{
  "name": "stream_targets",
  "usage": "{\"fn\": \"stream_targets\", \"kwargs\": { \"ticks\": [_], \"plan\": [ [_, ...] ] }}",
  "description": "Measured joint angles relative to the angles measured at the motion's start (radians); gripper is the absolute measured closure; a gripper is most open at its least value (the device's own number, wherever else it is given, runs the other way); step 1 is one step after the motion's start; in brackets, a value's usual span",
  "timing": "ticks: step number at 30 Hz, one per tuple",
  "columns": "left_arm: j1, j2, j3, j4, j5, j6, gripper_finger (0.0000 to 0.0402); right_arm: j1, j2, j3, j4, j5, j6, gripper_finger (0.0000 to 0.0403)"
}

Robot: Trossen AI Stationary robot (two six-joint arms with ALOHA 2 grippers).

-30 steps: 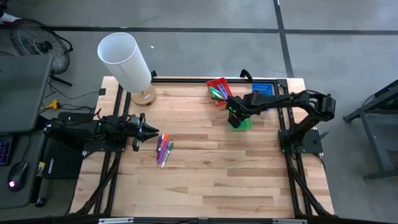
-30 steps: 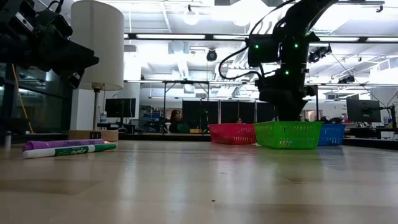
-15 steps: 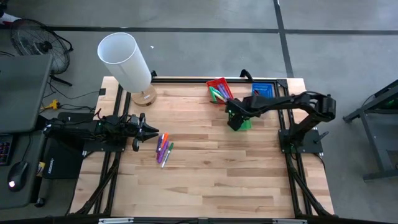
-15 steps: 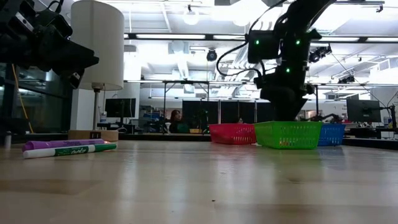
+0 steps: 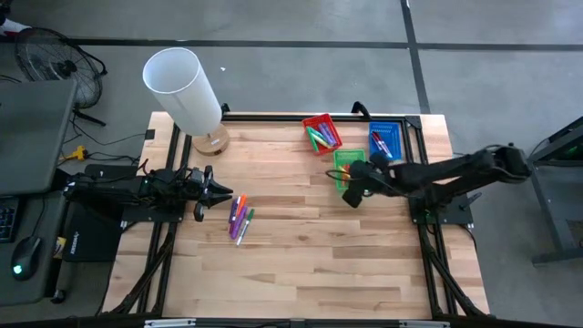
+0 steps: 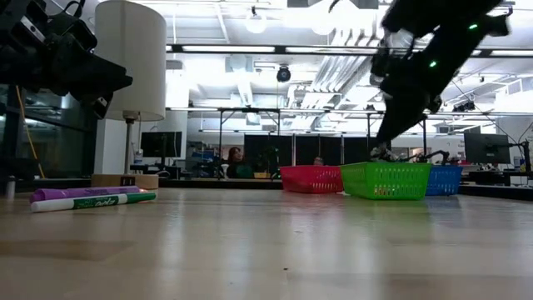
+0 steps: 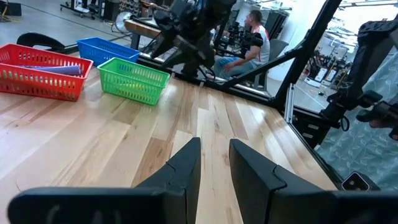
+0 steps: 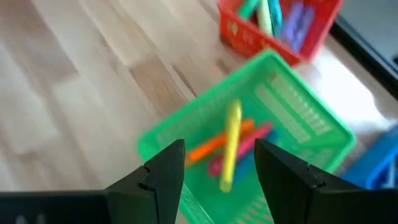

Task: Pick & Place Markers
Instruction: Put the purple pen in the green bin

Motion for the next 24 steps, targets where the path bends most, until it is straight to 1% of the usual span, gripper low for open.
{"fn": "stream_targets", "kwargs": {
  "ticks": [5, 10, 15, 20, 24],
  "plan": [
    [0.0, 0.0, 0.0, 0.0, 0.0, 0.0, 0.0318, 0.077, -0.118, -0.085, 0.149, 0.037, -0.064, 0.0221],
    [0.0, 0.0, 0.0, 0.0, 0.0, 0.0, 0.0318, 0.123, -0.188, -0.136, 0.276, 0.032, -0.163, 0.0221],
    [0.0, 0.0, 0.0, 0.0, 0.0, 0.0, 0.0318, 0.149, -0.206, -0.137, 0.309, 0.032, -0.228, 0.0221],
    [0.0, 0.0, 0.0, 0.006, -0.002, -0.011, 0.0318, 0.149, -0.206, -0.137, 0.353, 0.029, -0.247, 0.0221],
    [0.0, -0.001, 0.0, 0.109, -0.021, -0.036, 0.0318, 0.149, -0.206, -0.137, 0.358, 0.029, -0.24, 0.0221]
  ]
}}
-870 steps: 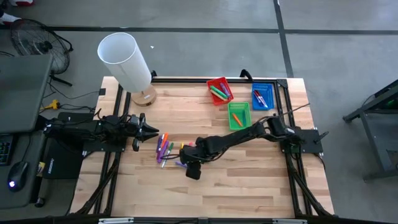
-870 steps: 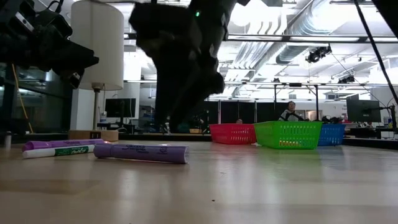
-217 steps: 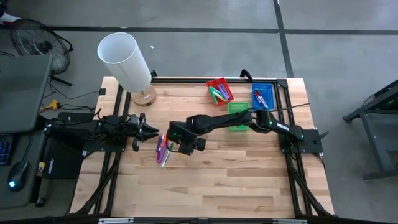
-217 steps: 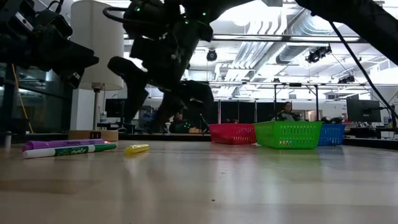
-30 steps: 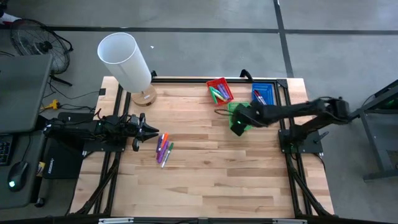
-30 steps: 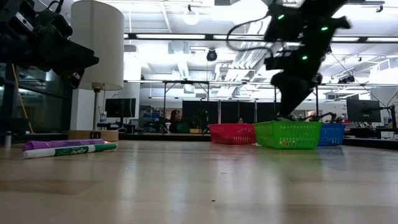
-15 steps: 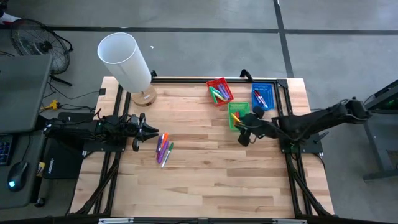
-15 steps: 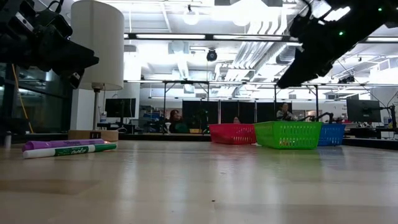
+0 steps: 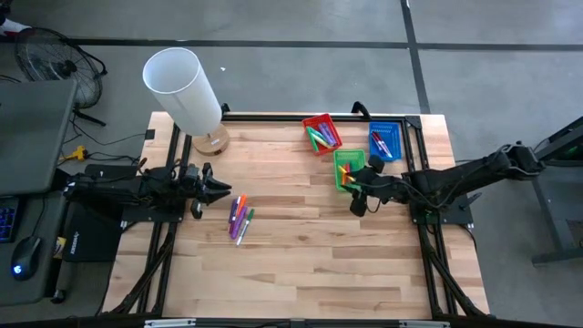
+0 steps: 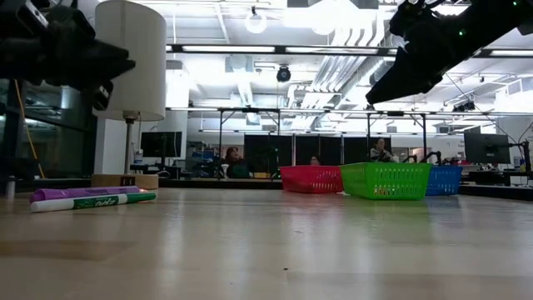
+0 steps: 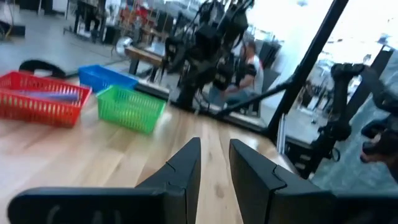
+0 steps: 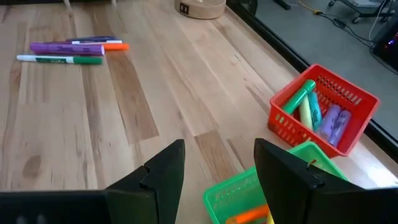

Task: Pick & Place Markers
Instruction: Put the purple pen in the green bin

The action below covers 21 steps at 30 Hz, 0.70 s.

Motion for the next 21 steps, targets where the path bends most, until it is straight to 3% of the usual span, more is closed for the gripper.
{"fn": "stream_targets", "kwargs": {
  "ticks": [21],
  "plan": [
    [0.0, 0.001, 0.0, -0.007, -0.021, 0.011, 0.0318, -0.002, 0.0, 0.0, -0.002, 0.05, -0.007, 0.0221]
  ]
}}
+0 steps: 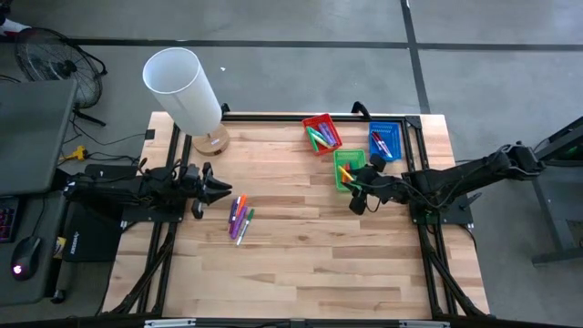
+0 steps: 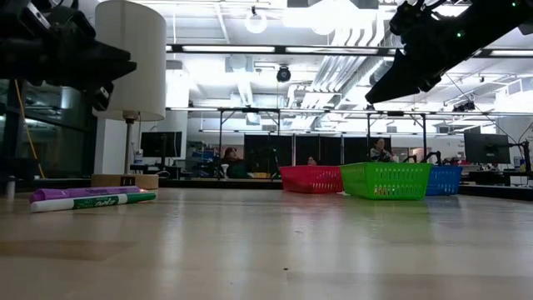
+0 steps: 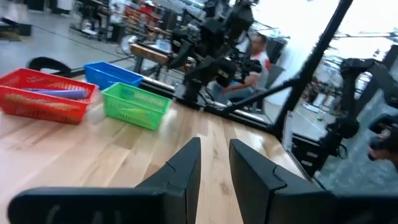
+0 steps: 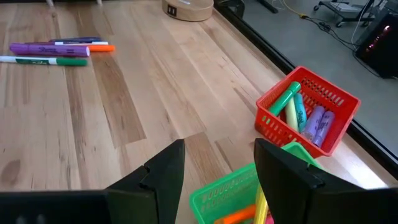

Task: Pick & Place Markers
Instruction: Put the purple pen in the green bin

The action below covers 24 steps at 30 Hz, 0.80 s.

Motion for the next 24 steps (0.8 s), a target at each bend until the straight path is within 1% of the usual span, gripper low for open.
{"fn": "stream_targets", "kwargs": {
  "ticks": [2, 6, 9, 10, 13, 15, 18, 24],
  "plan": [
    [0.0, 0.0, 0.0, -0.003, -0.019, -0.033, 0.0318, 0.0, 0.0, 0.0, 0.0, 0.0, 0.0, 0.0221],
    [0.0, 0.0, 0.0, -0.003, -0.021, -0.117, 0.0318, 0.0, 0.0, 0.0, -0.003, 0.0, 0.0, 0.0221],
    [0.0, 0.0, 0.001, -0.01, -0.081, -0.137, 0.0318, 0.0, 0.0, 0.0, -0.003, -0.006, 0.0, 0.0221],
    [0.0, 0.0, 0.008, -0.039, -0.108, -0.154, 0.0318, 0.0, 0.0, 0.0, -0.003, -0.007, 0.0, 0.0221],
    [0.0, 0.011, 0.067, -0.246, -0.203, -0.248, 0.0318, 0.0, 0.0, 0.0, -0.003, -0.008, 0.0, 0.0221],
    [0.0, 0.041, 0.105, -0.359, -0.245, -0.314, 0.0318, 0.0, 0.0, 0.0, -0.003, -0.008, 0.0, 0.0221],
    [0.0, 0.093, 0.154, -0.457, -0.248, -0.394, 0.0318, 0.0, 0.001, 0.0, -0.003, -0.008, 0.0, 0.0221],
    [0.0, 0.263, 0.232, -0.533, -0.203, -0.49, 0.0318, 0.0, 0.002, 0.0, -0.006, -0.028, 0.001, 0.0221]
  ]
}}
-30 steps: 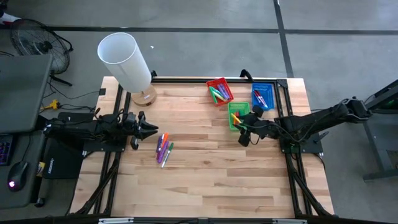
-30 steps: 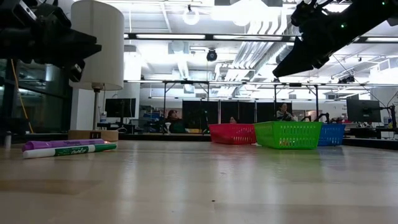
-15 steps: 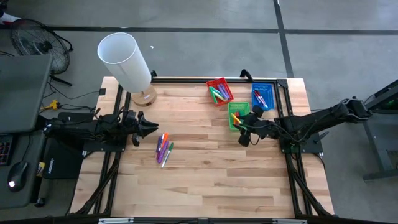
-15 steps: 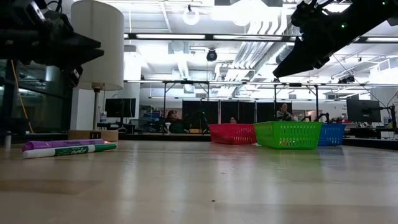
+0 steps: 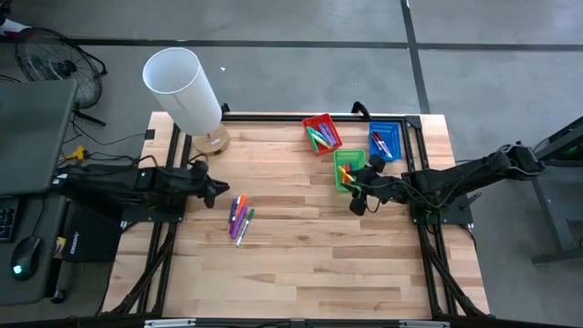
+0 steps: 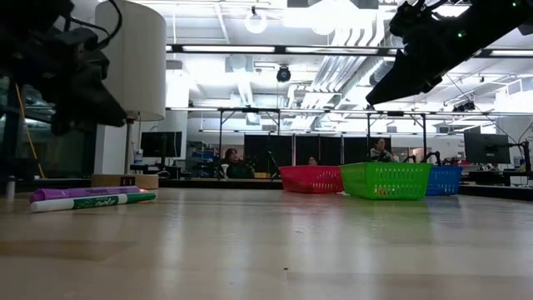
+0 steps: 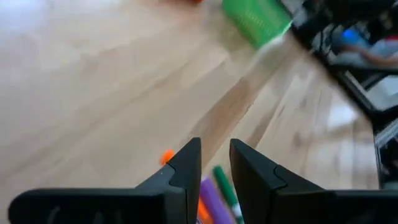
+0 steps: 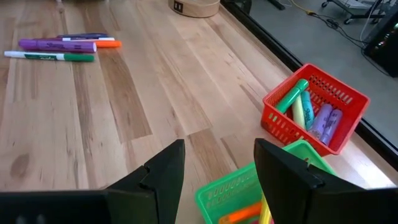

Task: Pick & Place Markers
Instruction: Put the purple pen in the green bin

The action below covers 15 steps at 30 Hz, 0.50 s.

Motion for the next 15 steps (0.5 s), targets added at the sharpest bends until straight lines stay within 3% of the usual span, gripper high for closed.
{"fn": "stream_targets", "kwargs": {
  "ticks": [6, 11, 15],
  "plan": [
    [0.0, 0.217, 0.1, -0.115, 0.054, -0.026, 0.0318, 0.0, 0.0, 0.0, 0.0, -0.024, 0.007, 0.0221],
    [0.0, 0.384, 0.172, -0.147, 0.112, 0.072, 0.0318, 0.0, 0.0, 0.0, 0.0, -0.025, 0.013, 0.0221],
    [0.0, 0.483, 0.207, -0.147, 0.134, 0.073, 0.0296, 0.0, 0.0, 0.0, -0.001, -0.025, 0.018, 0.0221]
  ]
}}
